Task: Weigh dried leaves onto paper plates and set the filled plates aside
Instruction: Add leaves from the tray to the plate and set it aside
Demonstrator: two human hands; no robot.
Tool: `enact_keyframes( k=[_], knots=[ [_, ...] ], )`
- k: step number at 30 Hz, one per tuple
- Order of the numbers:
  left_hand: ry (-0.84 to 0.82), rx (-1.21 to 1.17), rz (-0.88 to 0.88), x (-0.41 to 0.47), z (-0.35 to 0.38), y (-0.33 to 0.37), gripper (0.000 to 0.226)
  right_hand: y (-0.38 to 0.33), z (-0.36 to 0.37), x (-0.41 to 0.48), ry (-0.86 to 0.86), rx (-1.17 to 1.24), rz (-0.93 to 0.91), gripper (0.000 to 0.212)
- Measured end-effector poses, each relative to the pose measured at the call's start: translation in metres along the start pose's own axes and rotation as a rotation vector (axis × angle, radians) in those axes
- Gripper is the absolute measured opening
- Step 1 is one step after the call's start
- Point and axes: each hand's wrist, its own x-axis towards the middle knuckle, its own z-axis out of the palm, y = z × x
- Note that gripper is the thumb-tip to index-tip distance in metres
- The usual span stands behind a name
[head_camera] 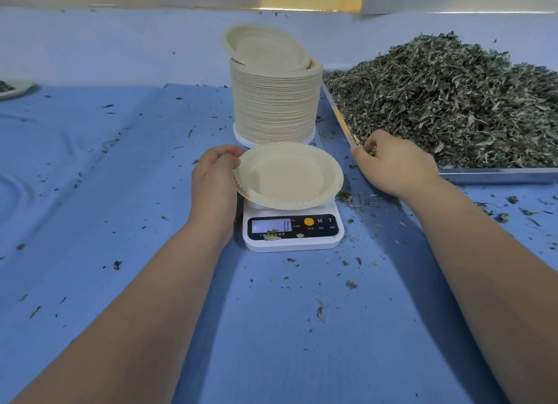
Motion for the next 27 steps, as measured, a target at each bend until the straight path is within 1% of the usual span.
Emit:
enact_keyframes(
  k=[3, 5, 8, 10, 14, 19, 22, 27],
  knots=[
    [0.081, -0.033, 0.034, 0.0, 0.0, 0.0, 0.033, -0.001, -0.002, -0.002, -0.02, -0.029, -0.03, 0.057],
    [0.121, -0.067, 0.045, 0.002, -0.001, 0.0, 0.032, -0.001, -0.003, -0.003, 0.005, -0.031, -0.027, 0.061],
    [0.141, -0.115, 0.029, 0.003, -0.003, 0.0, 0.026, -0.002, -0.001, -0.006, 0.057, -0.01, -0.038, 0.059],
    [0.136, -0.118, 0.024, 0.003, -0.003, -0.001, 0.025, -0.002, -0.001, -0.008, 0.124, 0.051, -0.037, 0.053],
    [0.106, -0.077, 0.006, 0.003, -0.002, 0.001, 0.032, -0.003, -0.002, -0.009, 0.272, 0.203, -0.011, 0.039],
    [0.102, -0.052, -0.012, 0.003, -0.003, 0.002, 0.032, -0.005, -0.004, -0.013, 0.443, 0.22, -0.039, 0.045],
    [0.1, -0.059, -0.014, 0.004, -0.003, 0.001, 0.032, -0.005, -0.003, -0.012, 0.459, 0.213, -0.042, 0.047],
    [0.088, -0.065, -0.012, 0.007, -0.002, -0.002, 0.031, -0.005, -0.003, -0.012, 0.5, 0.275, -0.009, 0.047]
  ],
)
